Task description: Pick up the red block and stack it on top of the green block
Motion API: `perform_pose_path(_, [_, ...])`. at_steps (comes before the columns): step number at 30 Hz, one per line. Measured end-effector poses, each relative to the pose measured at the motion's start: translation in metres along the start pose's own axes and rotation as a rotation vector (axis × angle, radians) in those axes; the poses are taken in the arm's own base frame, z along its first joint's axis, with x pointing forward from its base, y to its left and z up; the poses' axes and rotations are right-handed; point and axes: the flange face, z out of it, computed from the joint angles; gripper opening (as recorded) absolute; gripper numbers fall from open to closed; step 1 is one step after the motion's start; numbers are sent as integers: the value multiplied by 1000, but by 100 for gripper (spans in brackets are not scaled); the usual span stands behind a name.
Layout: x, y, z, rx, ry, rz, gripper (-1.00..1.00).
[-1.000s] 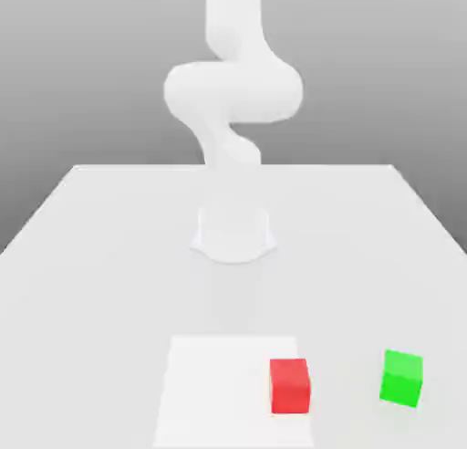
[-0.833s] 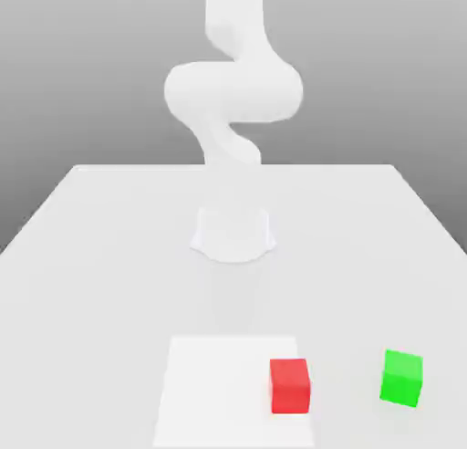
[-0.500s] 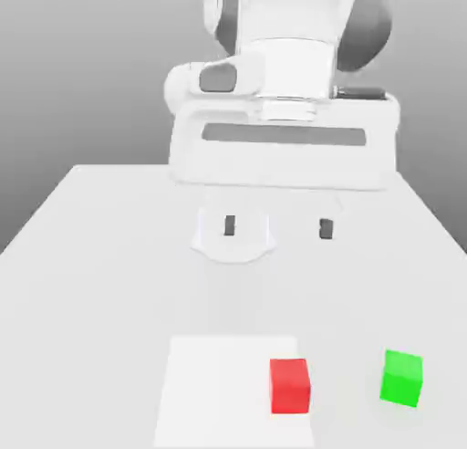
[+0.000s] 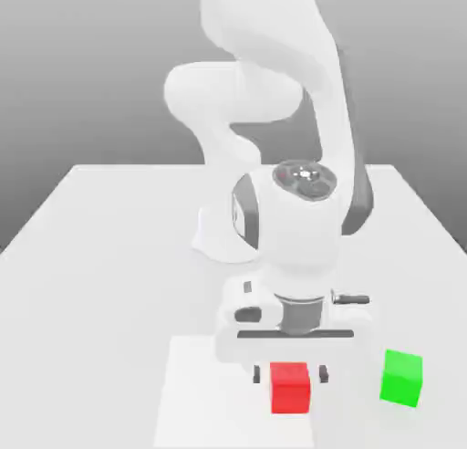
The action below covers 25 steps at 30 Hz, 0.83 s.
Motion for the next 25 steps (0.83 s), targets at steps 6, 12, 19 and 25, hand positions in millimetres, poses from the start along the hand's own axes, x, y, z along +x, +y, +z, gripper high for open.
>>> perform_pose_path(6, [0, 0, -6, 1, 0, 1, -100])
perform_pose_path(12, [-23, -23, -64, 0, -1, -44, -100])
perform_pose_path(19, [-132, -97, -66, 1, 1, -217, -100])
perform_pose_path(25, [-135, -97, -34, 0, 0, -219, 100])
